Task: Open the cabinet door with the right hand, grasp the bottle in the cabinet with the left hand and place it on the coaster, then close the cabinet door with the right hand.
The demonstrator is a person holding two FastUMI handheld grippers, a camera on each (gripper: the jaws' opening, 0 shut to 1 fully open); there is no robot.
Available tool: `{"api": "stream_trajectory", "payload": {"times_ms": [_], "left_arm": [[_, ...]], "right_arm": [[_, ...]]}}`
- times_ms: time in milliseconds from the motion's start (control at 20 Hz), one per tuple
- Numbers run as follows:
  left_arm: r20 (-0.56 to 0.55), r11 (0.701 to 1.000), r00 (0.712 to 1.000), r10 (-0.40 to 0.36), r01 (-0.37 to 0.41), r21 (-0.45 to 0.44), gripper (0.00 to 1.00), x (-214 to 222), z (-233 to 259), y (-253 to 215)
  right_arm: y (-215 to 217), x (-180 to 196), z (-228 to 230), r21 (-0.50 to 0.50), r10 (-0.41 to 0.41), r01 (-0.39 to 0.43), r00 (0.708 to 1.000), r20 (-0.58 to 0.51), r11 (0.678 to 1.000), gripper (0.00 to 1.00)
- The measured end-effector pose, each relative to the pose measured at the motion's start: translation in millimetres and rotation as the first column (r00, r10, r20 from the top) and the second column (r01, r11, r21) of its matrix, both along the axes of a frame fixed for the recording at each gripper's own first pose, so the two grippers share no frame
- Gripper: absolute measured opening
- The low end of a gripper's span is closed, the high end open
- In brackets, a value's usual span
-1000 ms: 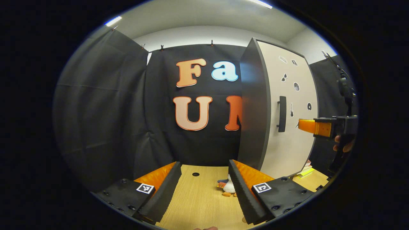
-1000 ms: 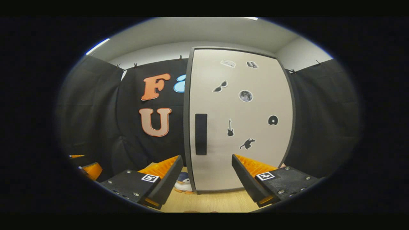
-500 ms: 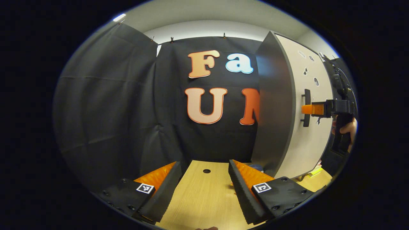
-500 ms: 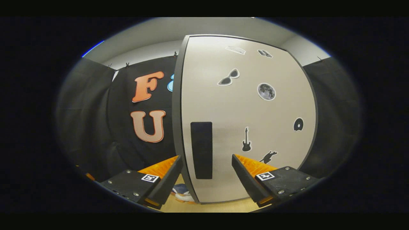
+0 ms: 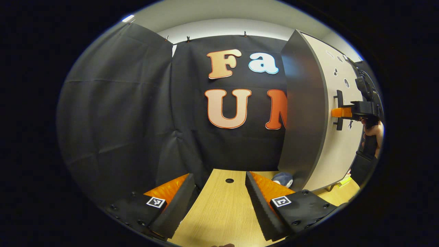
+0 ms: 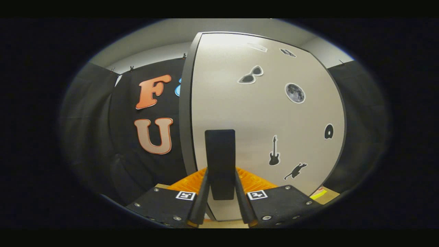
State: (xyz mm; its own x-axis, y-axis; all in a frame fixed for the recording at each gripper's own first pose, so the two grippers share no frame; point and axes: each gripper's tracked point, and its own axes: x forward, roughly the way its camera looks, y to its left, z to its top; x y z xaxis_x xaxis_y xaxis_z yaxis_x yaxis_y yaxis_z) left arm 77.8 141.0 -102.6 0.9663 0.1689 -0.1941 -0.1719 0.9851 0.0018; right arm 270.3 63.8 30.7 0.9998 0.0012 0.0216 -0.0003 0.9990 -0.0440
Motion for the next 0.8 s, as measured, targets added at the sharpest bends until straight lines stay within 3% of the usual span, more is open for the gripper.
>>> {"api": "stream_trajectory", "payload": {"times_ms": [50, 450, 800], "left_arm": [[0.001, 1.0, 1.0, -0.001, 0.001, 0.004, 0.97, -2, 0, 1], [0.017, 1.0, 1.0, 0.007, -0.008, 0.024, 0.96, -17, 11, 2], [0.044, 0.999, 0.999, -0.007, 0.005, 0.049, 0.94, -62, 32, -30]], "right_arm": [[1, -2, -1, 0.008, 0.0, 0.0, 1.0, -0.007, 1.0, 0.37], [0, -12, 0, 0.002, 0.003, -0.003, 1.0, -0.022, 1.0, 0.28], [-9, -54, -1, 0.017, 0.046, -0.045, 0.999, -0.021, 0.999, 0.23]]}}
